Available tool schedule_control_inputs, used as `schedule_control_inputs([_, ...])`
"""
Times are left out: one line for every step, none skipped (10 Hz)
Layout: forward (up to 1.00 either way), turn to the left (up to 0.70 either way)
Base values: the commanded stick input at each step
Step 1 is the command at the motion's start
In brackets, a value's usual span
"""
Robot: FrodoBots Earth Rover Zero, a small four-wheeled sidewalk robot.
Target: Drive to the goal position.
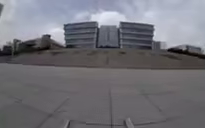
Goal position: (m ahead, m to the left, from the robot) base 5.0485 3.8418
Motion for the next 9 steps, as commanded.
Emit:
schedule_control_inputs([1.00, 0.05])
schedule_control_inputs([1.00, 0.40])
schedule_control_inputs([1.00, 0.40])
schedule_control_inputs([1.00, 0.40])
schedule_control_inputs([1.00, 0.40])
schedule_control_inputs([1.00, 0.40])
schedule_control_inputs([1.00, 0.40])
schedule_control_inputs([1.00, 0.09])
schedule_control_inputs([1.00, 0.03])
